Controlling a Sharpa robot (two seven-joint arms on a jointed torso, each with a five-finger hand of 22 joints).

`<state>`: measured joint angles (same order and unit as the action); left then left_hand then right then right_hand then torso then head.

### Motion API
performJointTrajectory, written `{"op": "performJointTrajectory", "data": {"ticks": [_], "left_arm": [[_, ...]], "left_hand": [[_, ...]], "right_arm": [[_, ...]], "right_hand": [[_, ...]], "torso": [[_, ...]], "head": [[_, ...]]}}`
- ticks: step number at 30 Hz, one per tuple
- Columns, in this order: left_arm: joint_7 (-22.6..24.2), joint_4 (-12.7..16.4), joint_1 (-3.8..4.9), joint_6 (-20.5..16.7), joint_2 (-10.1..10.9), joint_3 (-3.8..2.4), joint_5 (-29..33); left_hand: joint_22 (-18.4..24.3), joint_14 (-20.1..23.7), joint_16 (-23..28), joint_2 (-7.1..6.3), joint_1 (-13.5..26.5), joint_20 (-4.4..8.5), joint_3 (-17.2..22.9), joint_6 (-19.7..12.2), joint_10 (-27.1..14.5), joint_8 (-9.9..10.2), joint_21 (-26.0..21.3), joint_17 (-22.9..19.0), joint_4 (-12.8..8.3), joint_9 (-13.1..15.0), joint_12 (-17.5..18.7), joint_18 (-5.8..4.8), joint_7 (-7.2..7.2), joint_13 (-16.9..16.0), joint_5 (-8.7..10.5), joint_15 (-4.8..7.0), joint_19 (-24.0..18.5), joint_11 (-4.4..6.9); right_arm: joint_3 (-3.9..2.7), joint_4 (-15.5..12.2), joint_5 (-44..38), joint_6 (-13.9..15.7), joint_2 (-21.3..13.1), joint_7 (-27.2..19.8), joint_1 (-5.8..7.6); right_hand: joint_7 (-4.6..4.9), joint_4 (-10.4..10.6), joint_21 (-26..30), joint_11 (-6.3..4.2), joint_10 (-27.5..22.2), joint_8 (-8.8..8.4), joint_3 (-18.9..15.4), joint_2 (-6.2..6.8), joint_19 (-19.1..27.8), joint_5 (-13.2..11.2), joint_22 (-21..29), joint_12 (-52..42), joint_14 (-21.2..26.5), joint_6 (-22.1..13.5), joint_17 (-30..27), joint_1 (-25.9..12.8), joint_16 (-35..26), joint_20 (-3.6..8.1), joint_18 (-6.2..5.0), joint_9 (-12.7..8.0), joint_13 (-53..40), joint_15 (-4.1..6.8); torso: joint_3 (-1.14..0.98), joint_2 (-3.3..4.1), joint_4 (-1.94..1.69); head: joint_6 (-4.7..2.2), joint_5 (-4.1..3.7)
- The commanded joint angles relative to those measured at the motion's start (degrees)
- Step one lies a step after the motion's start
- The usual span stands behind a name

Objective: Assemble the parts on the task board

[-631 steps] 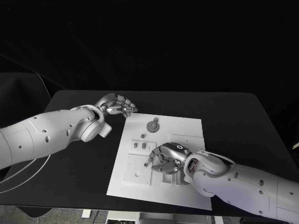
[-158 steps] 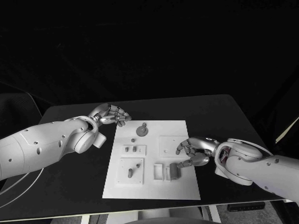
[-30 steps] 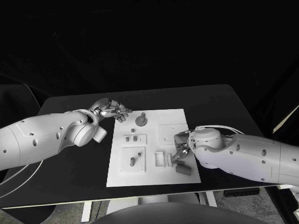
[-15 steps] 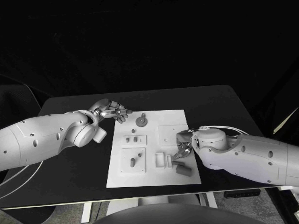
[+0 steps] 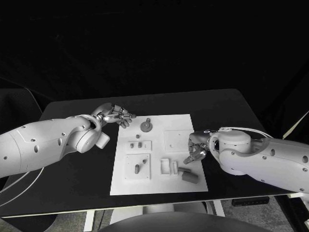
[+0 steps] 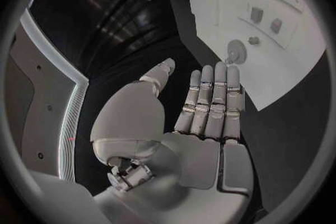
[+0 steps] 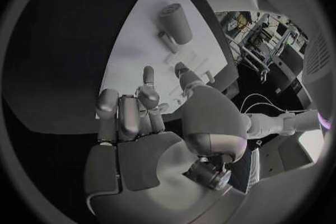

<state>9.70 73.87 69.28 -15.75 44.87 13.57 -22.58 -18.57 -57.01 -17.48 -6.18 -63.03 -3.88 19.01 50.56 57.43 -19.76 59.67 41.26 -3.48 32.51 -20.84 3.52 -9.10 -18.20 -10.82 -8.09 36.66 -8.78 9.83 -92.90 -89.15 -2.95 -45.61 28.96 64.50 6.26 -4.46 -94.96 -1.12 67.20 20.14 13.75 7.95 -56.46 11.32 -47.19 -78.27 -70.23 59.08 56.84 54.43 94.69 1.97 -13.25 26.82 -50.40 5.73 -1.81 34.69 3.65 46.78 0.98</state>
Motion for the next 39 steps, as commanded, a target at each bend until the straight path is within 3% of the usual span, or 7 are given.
{"op": "performJointTrajectory", "data": {"ticks": [1,7,13,19,22,27,39], "left_arm": [[0.33,0.00,0.07,0.20,-0.04,-0.03,-0.05],[0.33,-0.13,0.07,0.23,-0.07,-0.03,-0.05],[0.43,-0.40,0.07,0.22,-0.21,-0.03,-0.05],[0.40,-0.51,0.07,0.20,-0.19,-0.03,-0.07],[0.39,-0.55,0.07,0.21,-0.12,-0.03,-0.08],[0.37,-0.67,0.07,0.27,-0.10,-0.02,-0.12],[0.20,-1.09,0.06,0.62,-0.22,-0.02,-0.14]], "left_hand": [[-0.08,-0.23,0.20,-0.04,0.51,0.24,-0.06,0.37,0.26,-0.31,-0.20,-0.06,0.28,0.09,0.41,0.92,0.04,-0.05,0.08,0.03,0.06,0.08],[-0.08,-0.23,0.21,-0.05,0.52,0.24,-0.07,0.38,0.26,-0.31,-0.21,-0.07,0.28,0.09,0.43,0.92,0.04,-0.05,0.08,0.03,0.05,0.08],[-0.08,-0.22,0.21,-0.06,0.53,0.25,-0.07,0.39,0.25,-0.31,-0.22,-0.08,0.27,0.09,0.44,0.92,0.04,-0.05,0.08,0.02,0.04,0.08],[-0.08,-0.21,0.22,-0.08,0.52,0.25,-0.08,0.40,0.25,-0.31,-0.23,-0.09,0.26,0.09,0.45,0.92,0.04,-0.04,0.08,0.02,0.02,0.08],[-0.08,-0.20,0.23,-0.09,0.52,0.25,-0.08,0.40,0.25,-0.31,-0.23,-0.09,0.26,0.09,0.46,0.92,0.04,-0.04,0.08,0.02,0.02,0.08],[-0.08,-0.19,0.23,-0.10,0.52,0.26,-0.09,0.40,0.24,-0.30,-0.24,-0.10,0.25,0.09,0.47,0.92,0.05,-0.04,0.08,0.02,0.01,0.08],[-0.08,-0.18,0.25,-0.12,0.52,0.26,-0.09,0.42,0.24,-0.30,-0.25,-0.11,0.23,0.09,0.48,0.92,0.05,-0.04,0.09,0.02,-0.01,0.08]], "right_arm": [[0.01,-1.70,4.19,-0.46,-1.47,-3.98,0.20],[0.07,-4.62,2.54,1.00,-4.02,-7.24,0.19],[0.22,-6.04,-1.34,1.99,-5.48,-9.41,-0.42],[0.48,-6.27,-2.96,7.92,-6.21,-12.59,-0.98],[0.78,-6.39,-3.52,9.21,-6.39,-13.00,-1.52],[3.35,-7.52,-5.15,9.12,-7.18,-12.04,-2.05],[3.55,-8.34,-6.76,9.26,-7.22,-9.60,-4.06]], "right_hand": [[2.56,-1.12,-5.11,0.18,-1.26,-1.00,0.11,0.21,0.76,-0.09,0.22,0.26,1.10,-4.52,-0.15,1.22,-0.34,0.28,-1.75,-0.43,0.04,0.00],[2.78,-2.96,-4.19,1.00,-3.88,-2.61,0.78,1.18,2.40,0.15,0.56,0.18,3.32,-8.66,-0.22,5.97,-0.83,-0.18,-1.74,-1.45,-0.22,-0.47],[2.48,-3.42,-3.89,1.50,-5.04,-2.41,1.04,1.17,3.26,0.31,0.70,-0.26,4.45,-9.94,-0.12,10.46,-0.75,-0.53,-1.70,-1.80,-0.50,-0.75],[2.28,-3.42,-3.57,1.80,-5.80,-1.95,0.61,1.55,3.96,0.28,0.81,-0.25,5.32,-9.61,-0.16,11.90,-0.95,-0.78,-1.52,-1.74,-0.53,-0.94],[2.13,-3.33,-3.32,1.98,-6.27,-1.81,0.24,1.66,4.43,0.24,0.90,-0.15,5.86,-9.51,-0.22,12.14,-1.15,-0.94,-1.38,-1.72,-0.51,-1.07],[2.23,-2.65,-2.52,2.54,-7.47,-1.18,-1.48,2.31,5.94,-0.04,1.22,-0.05,7.58,-8.73,-0.44,11.51,-1.77,-1.49,-0.81,-1.54,-0.50,-1.60],[2.71,-1.13,-2.51,2.77,-7.96,0.13,-3.56,2.74,6.43,-0.08,1.34,-0.42,8.16,-6.39,-0.43,8.42,-1.60,-1.77,-0.54,-0.97,-0.60,-1.98]], "torso": [[-0.04,0.01,0.02],[-0.06,0.11,0.01],[0.03,0.23,0.05],[0.01,0.19,0.00],[0.03,0.21,-0.04],[0.02,0.27,0.02],[0.02,0.26,-0.04]], "head": [[-0.01,-0.03],[0.14,0.06],[0.08,-0.02],[0.19,-0.07],[0.29,-0.08],[0.46,0.02],[0.49,-0.13]]}}
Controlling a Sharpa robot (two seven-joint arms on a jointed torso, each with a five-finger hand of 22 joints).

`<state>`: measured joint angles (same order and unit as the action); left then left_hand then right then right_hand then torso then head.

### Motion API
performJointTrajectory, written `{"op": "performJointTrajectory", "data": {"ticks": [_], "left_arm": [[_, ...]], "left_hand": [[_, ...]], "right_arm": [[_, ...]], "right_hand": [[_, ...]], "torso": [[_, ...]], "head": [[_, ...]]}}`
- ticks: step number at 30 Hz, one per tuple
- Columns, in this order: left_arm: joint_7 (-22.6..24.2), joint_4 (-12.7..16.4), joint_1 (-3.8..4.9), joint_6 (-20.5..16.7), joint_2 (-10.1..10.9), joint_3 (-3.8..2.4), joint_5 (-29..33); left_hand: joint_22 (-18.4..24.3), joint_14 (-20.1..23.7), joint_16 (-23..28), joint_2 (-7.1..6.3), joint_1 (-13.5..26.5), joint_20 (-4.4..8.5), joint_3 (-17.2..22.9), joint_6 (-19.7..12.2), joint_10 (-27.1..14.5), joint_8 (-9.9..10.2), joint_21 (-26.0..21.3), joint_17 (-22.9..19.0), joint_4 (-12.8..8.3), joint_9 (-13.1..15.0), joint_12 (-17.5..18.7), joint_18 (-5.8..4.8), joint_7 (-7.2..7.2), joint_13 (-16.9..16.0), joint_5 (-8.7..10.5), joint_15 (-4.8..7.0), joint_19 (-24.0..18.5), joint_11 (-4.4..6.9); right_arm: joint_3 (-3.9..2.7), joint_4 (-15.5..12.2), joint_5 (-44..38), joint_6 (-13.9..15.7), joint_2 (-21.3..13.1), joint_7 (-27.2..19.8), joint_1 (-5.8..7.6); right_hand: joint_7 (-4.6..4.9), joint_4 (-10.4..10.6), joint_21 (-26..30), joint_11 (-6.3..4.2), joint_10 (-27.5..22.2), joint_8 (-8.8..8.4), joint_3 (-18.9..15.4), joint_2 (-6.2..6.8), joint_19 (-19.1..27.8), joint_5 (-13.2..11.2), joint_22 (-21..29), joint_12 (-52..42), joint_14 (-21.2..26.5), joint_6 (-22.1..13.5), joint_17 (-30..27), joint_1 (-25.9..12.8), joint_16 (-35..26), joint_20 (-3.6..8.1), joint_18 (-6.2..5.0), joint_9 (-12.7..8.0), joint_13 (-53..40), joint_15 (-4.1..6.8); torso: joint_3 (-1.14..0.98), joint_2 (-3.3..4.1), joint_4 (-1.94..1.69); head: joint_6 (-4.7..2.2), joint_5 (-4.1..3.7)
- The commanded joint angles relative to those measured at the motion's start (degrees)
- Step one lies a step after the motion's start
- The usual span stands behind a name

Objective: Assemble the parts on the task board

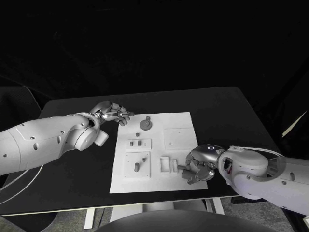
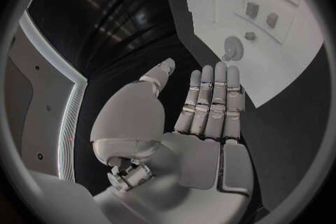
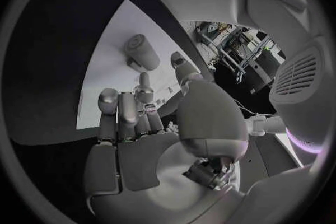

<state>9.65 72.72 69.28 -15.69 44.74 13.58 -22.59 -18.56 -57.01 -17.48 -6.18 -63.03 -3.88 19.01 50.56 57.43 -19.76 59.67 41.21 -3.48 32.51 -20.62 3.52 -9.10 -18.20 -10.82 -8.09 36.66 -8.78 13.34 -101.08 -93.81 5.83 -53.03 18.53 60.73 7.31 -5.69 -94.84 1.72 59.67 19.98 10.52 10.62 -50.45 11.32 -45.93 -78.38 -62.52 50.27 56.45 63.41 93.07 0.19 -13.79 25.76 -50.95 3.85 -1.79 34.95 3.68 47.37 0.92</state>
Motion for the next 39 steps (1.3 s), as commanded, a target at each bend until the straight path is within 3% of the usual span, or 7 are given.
{"op": "performJointTrajectory", "data": {"ticks": [1,39], "left_arm": [[0.25,0.04,0.06,0.57,-0.10,-0.03,-0.13],[-0.99,0.33,0.07,2.30,0.33,-0.03,-0.37]], "left_hand": [[-0.09,-0.18,0.25,-0.12,0.52,0.26,-0.10,0.42,0.24,-0.30,-0.25,-0.07,0.23,0.09,0.27,0.92,0.05,-0.04,0.09,0.02,-0.01,0.08],[-0.08,-0.10,0.30,-0.18,0.56,0.27,-0.14,0.45,0.21,-0.29,-0.30,-0.12,0.22,0.08,0.34,0.91,0.05,-0.03,0.10,0.01,-0.08,0.07]], "right_arm": [[0.04,-0.09,-2.44,0.45,0.29,0.94,-0.44],[0.03,3.27,-7.65,-0.11,2.72,1.70,-2.82]], "right_hand": [[1.63,0.15,-2.66,-0.08,-0.43,0.43,-0.39,0.04,0.41,-0.08,0.07,-0.34,0.44,2.69,-0.03,-0.66,0.06,0.01,-0.01,0.16,-0.06,-0.11],[1.17,-0.17,-3.01,-0.15,-0.31,2.06,-0.18,-0.63,0.23,0.07,0.04,-0.72,0.21,5.88,0.06,0.09,0.51,0.10,-0.25,1.00,-0.13,-0.02]], "torso": [[0.00,0.01,-0.08],[0.03,0.06,-0.11]], "head": [[-0.03,-0.04],[0.63,0.18]]}}
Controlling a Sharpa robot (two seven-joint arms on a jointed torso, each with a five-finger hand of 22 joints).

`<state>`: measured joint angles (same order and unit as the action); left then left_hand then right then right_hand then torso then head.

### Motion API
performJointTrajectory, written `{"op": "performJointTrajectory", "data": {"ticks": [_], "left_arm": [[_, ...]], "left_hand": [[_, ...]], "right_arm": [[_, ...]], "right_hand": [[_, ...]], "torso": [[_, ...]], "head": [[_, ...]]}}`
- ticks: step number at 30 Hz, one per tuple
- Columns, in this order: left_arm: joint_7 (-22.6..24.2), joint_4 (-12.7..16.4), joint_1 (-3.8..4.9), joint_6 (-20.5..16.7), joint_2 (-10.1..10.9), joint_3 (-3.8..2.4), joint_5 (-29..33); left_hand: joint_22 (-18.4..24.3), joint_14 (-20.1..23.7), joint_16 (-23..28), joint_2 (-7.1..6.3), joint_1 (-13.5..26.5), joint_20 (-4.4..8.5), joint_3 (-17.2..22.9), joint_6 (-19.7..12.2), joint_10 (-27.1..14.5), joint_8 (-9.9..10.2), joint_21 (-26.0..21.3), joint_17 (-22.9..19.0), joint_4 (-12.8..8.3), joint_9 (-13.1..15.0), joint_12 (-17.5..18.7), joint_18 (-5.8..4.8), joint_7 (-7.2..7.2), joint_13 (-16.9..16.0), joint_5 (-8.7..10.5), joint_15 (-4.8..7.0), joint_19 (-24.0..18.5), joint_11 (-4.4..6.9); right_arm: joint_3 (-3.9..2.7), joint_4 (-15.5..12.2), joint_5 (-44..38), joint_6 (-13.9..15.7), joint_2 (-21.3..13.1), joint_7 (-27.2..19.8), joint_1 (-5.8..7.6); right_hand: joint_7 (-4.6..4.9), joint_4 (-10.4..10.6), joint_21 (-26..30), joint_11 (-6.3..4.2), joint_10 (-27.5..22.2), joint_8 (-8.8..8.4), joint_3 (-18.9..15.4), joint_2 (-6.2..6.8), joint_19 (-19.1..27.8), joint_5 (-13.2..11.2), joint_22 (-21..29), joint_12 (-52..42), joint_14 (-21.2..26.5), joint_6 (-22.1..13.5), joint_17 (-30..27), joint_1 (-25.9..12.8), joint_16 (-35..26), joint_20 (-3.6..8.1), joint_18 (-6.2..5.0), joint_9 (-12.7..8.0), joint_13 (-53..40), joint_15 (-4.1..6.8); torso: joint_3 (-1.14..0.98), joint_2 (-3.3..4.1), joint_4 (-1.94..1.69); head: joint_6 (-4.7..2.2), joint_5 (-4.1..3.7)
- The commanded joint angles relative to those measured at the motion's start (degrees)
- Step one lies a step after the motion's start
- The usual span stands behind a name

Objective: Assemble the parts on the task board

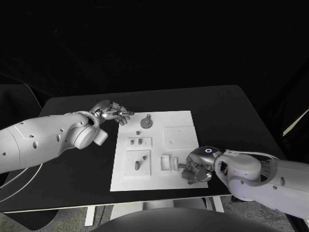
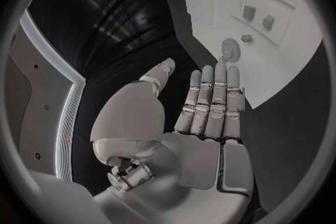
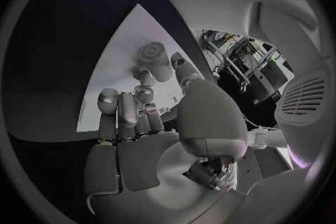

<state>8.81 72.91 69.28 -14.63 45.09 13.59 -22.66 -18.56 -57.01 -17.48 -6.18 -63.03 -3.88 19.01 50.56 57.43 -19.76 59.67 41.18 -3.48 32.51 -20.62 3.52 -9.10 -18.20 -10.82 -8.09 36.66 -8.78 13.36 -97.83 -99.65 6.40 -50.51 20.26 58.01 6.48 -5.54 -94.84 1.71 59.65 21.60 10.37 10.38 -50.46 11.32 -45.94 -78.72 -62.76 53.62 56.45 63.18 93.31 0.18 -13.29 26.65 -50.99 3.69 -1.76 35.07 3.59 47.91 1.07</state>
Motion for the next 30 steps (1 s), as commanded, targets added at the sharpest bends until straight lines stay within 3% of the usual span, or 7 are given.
{"op": "performJointTrajectory", "data": {"ticks": [1,13,19,21,30], "left_arm": [[-0.21,0.14,0.07,1.29,-0.02,-0.03,-0.34],[-0.54,0.28,0.07,1.74,0.15,-0.03,-0.44],[-0.66,0.31,0.07,1.77,0.26,-0.03,-0.61],[-0.67,0.32,0.08,1.80,0.25,-0.03,-0.63],[-0.75,0.32,0.08,1.91,0.28,-0.03,-0.73]], "left_hand": [[-0.09,-0.10,0.30,-0.18,0.57,0.27,-0.14,0.45,0.20,-0.29,-0.30,-0.08,0.22,0.08,0.35,0.91,0.05,-0.03,0.10,0.01,-0.08,0.07],[-0.08,-0.03,0.35,-0.20,0.62,0.26,-0.18,0.47,0.15,-0.28,-0.33,-0.11,0.24,0.08,0.40,0.89,0.05,-0.02,0.10,-0.01,-0.13,0.05],[-0.08,0.01,0.37,-0.21,0.65,0.26,-0.19,0.47,0.12,-0.27,-0.35,-0.13,0.25,0.07,0.43,0.88,0.05,-0.01,0.11,-0.02,-0.15,0.05],[-0.08,0.02,0.37,-0.21,0.65,0.26,-0.20,0.47,0.11,-0.27,-0.35,-0.13,0.25,0.07,0.44,0.88,0.05,-0.01,0.11,-0.02,-0.16,0.04],[-0.08,0.05,0.39,-0.21,0.67,0.26,-0.21,0.48,0.08,-0.26,-0.37,-0.15,0.25,0.07,0.47,0.87,0.04,0.00,0.11,-0.03,-0.19,0.04]], "right_arm": [[0.01,0.07,-1.93,-0.61,0.23,-0.06,-0.14],[0.00,0.97,-2.61,-0.02,1.01,-0.26,-0.49],[0.01,1.23,-2.81,0.14,1.21,-1.10,-0.58],[0.01,1.32,-2.81,-0.05,1.27,-1.54,-0.58],[0.04,1.76,-3.94,0.37,1.51,-2.74,-0.58]], "right_hand": [[1.99,-0.32,-3.01,-0.14,-0.30,0.45,-0.02,-0.40,0.24,0.07,0.04,-0.39,0.45,2.57,0.06,0.33,0.28,0.10,-0.75,0.12,-0.09,0.14],[1.68,-1.20,-3.28,-0.24,0.02,1.38,0.87,-1.44,0.10,0.17,0.03,-0.73,0.28,4.40,0.09,2.70,0.63,0.11,-0.93,0.75,-0.13,0.27],[1.53,-1.86,-3.49,-0.35,0.32,1.64,2.79,-2.83,0.01,0.83,0.06,-0.98,0.15,5.32,0.02,6.88,0.95,-0.04,-1.07,1.15,-0.06,0.35],[1.52,-1.62,-3.48,-0.42,0.36,1.59,4.90,-2.01,0.15,-0.23,0.17,-0.97,0.23,5.46,-0.03,9.32,1.01,-0.15,-1.04,1.34,0.04,0.39],[1.54,-1.76,-3.41,-0.45,0.23,1.44,6.11,-1.42,0.39,-0.41,0.26,-0.93,0.44,5.28,-0.05,10.63,0.99,-0.20,-0.99,1.41,0.09,0.38]], "torso": [[0.03,-0.05,-0.04],[0.07,-0.01,-0.09],[0.04,0.02,-0.05],[0.03,0.00,-0.02],[0.01,0.01,-0.02]], "head": [[0.10,0.01],[0.02,-0.02],[0.06,-0.02],[0.09,0.02],[0.08,-0.05]]}}
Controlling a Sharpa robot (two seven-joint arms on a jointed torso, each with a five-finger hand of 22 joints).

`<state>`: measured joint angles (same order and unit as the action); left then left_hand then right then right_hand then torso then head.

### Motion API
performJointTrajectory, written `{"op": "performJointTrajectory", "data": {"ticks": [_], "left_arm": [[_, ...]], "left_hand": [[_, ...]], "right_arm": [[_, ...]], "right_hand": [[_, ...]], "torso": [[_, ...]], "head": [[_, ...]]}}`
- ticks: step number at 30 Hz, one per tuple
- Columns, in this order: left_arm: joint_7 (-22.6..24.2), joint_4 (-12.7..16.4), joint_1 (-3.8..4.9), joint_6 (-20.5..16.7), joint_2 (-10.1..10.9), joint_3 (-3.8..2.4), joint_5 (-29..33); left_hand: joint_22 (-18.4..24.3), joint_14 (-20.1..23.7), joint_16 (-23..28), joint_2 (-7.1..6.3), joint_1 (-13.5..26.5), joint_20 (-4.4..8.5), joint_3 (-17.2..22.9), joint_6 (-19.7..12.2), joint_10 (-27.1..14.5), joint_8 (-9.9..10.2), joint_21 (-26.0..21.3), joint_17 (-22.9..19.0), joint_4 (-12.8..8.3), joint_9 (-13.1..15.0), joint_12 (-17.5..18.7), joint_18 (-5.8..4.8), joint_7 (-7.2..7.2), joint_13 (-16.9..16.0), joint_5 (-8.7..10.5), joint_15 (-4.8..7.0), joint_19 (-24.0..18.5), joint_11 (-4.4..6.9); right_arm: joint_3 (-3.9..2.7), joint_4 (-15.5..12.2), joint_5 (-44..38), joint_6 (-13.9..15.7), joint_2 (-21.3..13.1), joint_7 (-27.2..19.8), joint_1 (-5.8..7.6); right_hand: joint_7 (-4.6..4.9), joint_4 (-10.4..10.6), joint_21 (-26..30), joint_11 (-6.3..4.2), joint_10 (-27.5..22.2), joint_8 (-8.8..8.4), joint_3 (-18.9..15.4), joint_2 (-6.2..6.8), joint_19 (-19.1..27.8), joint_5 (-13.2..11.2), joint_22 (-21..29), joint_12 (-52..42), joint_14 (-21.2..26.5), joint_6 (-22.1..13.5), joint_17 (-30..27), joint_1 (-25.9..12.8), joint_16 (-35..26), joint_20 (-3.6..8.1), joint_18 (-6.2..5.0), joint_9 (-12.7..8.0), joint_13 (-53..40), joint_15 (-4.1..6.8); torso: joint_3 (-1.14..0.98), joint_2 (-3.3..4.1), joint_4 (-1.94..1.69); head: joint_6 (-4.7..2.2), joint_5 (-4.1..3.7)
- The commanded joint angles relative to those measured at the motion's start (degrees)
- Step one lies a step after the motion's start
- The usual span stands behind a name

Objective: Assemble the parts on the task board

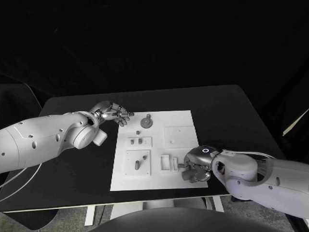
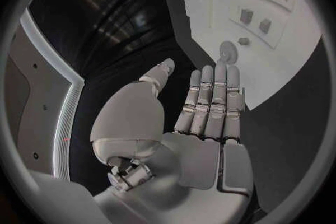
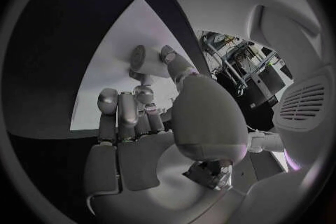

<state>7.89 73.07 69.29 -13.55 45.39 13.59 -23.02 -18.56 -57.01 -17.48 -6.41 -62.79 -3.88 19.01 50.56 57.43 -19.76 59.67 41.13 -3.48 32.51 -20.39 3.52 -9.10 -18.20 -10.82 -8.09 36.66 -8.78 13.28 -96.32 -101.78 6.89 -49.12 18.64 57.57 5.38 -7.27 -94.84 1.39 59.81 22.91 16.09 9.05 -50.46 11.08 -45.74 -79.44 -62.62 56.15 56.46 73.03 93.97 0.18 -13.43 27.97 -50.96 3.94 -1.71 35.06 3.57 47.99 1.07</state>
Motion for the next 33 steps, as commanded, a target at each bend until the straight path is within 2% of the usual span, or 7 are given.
{"op": "performJointTrajectory", "data": {"ticks": [1,8,20,29,33], "left_arm": [[0.16,0.16,0.07,0.84,-0.02,-0.03,-0.36],[0.11,0.10,0.07,0.87,-0.04,-0.03,-0.40],[0.16,0.00,0.07,0.97,-0.05,-0.03,-0.41],[0.15,-0.10,0.07,1.09,-0.10,-0.03,-0.43],[0.15,-0.12,0.07,1.10,-0.06,-0.03,-0.46]], "left_hand": [[-0.08,0.05,0.39,0.02,0.44,0.26,-0.21,0.48,0.07,-0.26,-0.37,-0.10,0.25,0.07,0.23,0.87,0.04,0.00,0.11,-0.03,-0.19,0.04],[-0.08,0.07,0.40,0.03,0.45,0.26,-0.21,0.48,0.06,-0.26,-0.38,-0.11,0.25,0.07,0.25,0.87,0.04,0.00,0.11,-0.03,-0.20,0.03],[-0.08,0.09,0.41,0.06,0.46,0.26,-0.21,0.48,0.03,-0.25,-0.39,-0.12,0.27,0.06,0.28,0.86,0.04,0.01,0.11,-0.03,-0.22,0.03],[-0.08,0.10,0.42,0.09,0.48,0.26,-0.21,0.49,0.01,-0.25,-0.39,-0.13,0.28,0.06,0.30,0.86,0.05,0.01,0.11,-0.03,-0.23,0.03],[-0.08,0.10,0.42,0.10,0.48,0.26,-0.21,0.49,0.00,-0.25,-0.40,-0.14,0.28,0.06,0.31,0.86,0.04,0.01,0.10,-0.03,-0.23,0.03]], "right_arm": [[0.12,0.32,-1.99,-0.08,0.15,-1.15,-0.15],[0.12,0.33,-2.05,1.49,0.05,-2.81,-0.16],[0.09,0.26,-1.55,4.91,-0.90,-10.59,-0.10],[0.08,1.11,-0.70,7.69,-0.63,-14.99,1.67],[0.08,1.89,-0.31,8.01,-0.06,-16.58,2.95]], "right_hand": [[2.64,-0.04,-3.40,-0.13,0.07,0.12,0.41,-0.07,0.39,-0.18,0.07,-0.20,0.32,2.74,-0.05,0.80,0.32,-0.20,-0.84,0.10,0.07,0.13],[2.44,-0.17,-3.44,-0.14,0.06,0.52,1.75,-0.38,0.54,-0.13,0.12,-0.35,0.53,3.63,0.01,2.30,0.44,-0.29,-0.77,0.42,0.03,0.07],[1.29,-0.12,-4.21,-0.42,1.28,2.15,5.81,-1.46,0.11,-0.02,-0.02,-1.29,0.03,7.34,0.30,5.34,1.39,-0.52,-0.70,1.47,-0.15,0.01],[1.12,0.53,-4.46,-0.46,1.80,2.20,7.08,-1.12,-0.10,-0.17,-0.06,-1.63,-0.14,7.78,0.35,4.90,1.59,-0.65,-0.62,1.57,-0.22,0.00],[1.21,0.76,-4.57,-0.47,1.93,1.73,7.58,-1.10,-0.25,-0.14,-0.06,-1.70,-0.21,7.13,0.33,4.50,1.63,-0.67,-0.63,1.39,-0.21,-0.02]], "torso": [[-0.04,0.02,0.01],[-0.06,0.04,-0.01],[-0.04,0.05,0.00],[-0.03,0.05,-0.02],[-0.03,0.07,-0.06]], "head": [[-0.02,-0.08],[-0.04,0.01],[-0.09,0.17],[-0.13,0.30],[-0.15,0.44]]}}
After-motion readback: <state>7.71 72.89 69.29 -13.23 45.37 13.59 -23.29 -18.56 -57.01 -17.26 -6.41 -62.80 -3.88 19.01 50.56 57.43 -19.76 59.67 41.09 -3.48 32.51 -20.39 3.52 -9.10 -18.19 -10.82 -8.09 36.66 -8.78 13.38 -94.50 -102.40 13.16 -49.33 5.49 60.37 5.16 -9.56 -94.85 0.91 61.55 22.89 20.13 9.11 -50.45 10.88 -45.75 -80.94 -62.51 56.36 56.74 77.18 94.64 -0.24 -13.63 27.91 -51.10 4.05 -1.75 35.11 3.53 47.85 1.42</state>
